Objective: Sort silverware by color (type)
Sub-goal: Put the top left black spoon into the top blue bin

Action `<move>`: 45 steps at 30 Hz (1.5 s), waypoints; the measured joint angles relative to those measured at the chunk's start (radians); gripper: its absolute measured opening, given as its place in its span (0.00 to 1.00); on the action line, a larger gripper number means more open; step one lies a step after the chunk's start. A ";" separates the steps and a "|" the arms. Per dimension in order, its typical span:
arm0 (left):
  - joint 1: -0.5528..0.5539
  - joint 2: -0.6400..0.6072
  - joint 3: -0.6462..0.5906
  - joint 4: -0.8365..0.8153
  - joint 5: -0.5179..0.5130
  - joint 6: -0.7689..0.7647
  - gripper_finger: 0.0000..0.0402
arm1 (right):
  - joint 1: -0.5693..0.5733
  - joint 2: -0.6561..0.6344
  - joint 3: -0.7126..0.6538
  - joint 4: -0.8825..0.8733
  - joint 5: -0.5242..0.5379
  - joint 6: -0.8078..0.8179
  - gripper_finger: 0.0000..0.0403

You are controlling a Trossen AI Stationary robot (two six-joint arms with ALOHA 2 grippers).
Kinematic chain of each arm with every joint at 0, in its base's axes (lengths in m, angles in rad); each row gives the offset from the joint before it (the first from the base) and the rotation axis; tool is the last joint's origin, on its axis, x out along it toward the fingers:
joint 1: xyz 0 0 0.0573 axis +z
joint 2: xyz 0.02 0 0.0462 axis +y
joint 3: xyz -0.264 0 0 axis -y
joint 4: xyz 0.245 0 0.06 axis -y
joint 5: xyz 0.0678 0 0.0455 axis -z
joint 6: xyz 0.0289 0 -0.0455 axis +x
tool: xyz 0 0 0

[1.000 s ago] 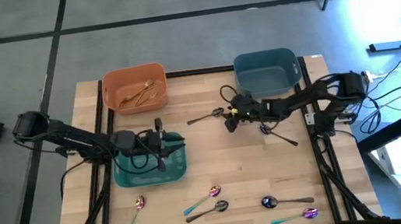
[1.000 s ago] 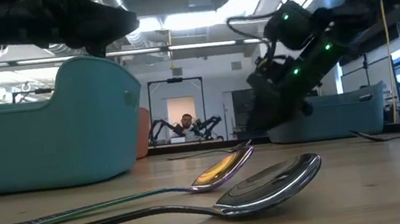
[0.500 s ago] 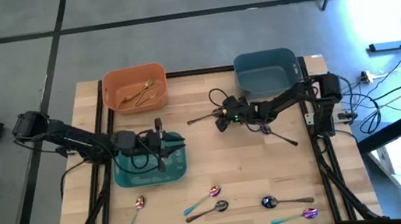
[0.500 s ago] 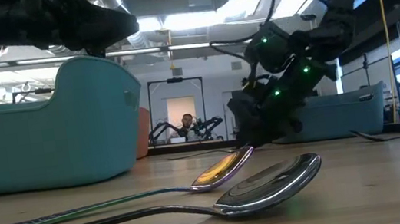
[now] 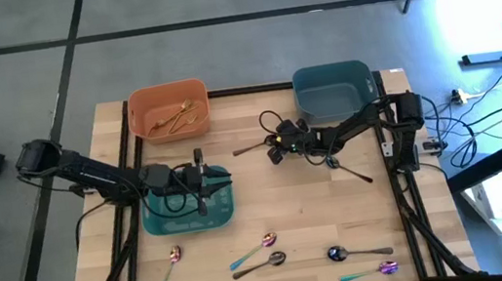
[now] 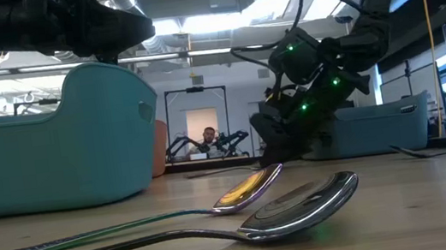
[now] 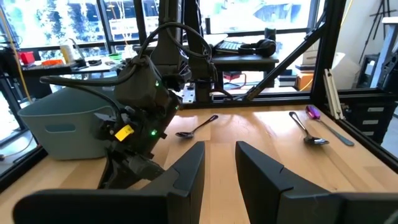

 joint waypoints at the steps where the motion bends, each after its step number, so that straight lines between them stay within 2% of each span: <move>1: 0.000 0.000 0.000 0.000 0.000 0.000 0.21 | 0.000 0.000 0.000 0.001 0.000 -0.005 0.18; 13: 0.000 0.000 0.000 0.001 0.000 0.005 0.21 | 0.002 -0.004 0.000 0.000 0.029 -0.111 0.02; 22: 0.000 0.000 0.000 0.003 0.000 0.005 0.21 | 0.001 -0.077 -0.006 -0.070 0.030 -0.206 0.00; 35: 0.000 0.000 0.000 0.002 0.000 0.005 0.21 | 0.001 -0.261 -0.005 -0.272 0.054 -0.245 0.00; 45: 0.000 0.000 0.000 0.002 0.000 0.004 0.21 | 0.000 -0.540 -0.004 -0.480 0.069 -0.297 0.00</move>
